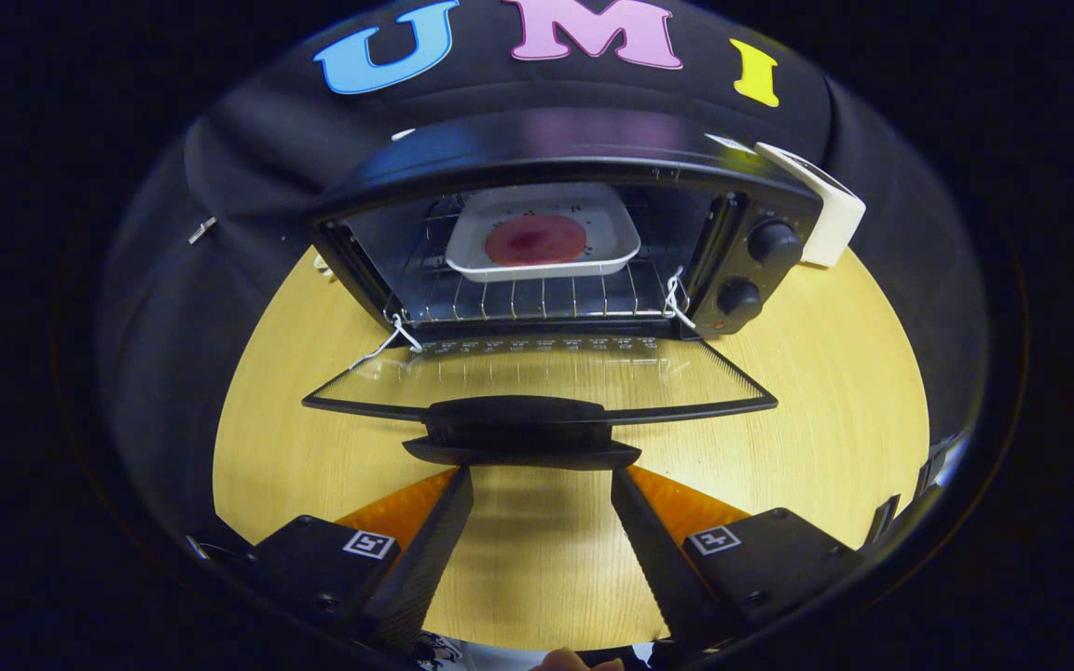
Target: Open the toaster oven, put the food inside, and close the toaster oven door.
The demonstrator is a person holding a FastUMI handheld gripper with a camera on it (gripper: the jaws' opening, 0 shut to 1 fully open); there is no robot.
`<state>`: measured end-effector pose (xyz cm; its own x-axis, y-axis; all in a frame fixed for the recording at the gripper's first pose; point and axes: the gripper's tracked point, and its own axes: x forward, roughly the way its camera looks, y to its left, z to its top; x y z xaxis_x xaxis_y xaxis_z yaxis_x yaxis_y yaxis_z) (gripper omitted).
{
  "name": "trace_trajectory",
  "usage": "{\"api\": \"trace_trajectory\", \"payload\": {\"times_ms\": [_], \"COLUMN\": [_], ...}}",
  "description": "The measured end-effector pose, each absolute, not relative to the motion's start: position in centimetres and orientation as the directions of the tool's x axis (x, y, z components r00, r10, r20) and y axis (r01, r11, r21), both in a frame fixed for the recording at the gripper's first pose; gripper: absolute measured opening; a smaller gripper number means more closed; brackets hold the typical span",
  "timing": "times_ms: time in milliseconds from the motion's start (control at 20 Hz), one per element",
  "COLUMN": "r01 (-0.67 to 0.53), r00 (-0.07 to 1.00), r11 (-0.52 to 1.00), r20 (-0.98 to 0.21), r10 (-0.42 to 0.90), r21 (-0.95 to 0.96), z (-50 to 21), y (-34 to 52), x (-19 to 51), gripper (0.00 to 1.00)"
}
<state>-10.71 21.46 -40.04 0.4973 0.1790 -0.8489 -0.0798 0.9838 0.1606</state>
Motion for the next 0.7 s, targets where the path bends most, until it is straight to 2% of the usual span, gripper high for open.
{"api": "trace_trajectory", "payload": {"times_ms": [700], "r01": [-0.108], "r00": [0.699], "r11": [0.981], "r20": [-0.689], "r10": [0.189], "r21": [0.16], "z": [-31.8], "y": [19.7], "x": [-5.9], "gripper": [0.98]}}
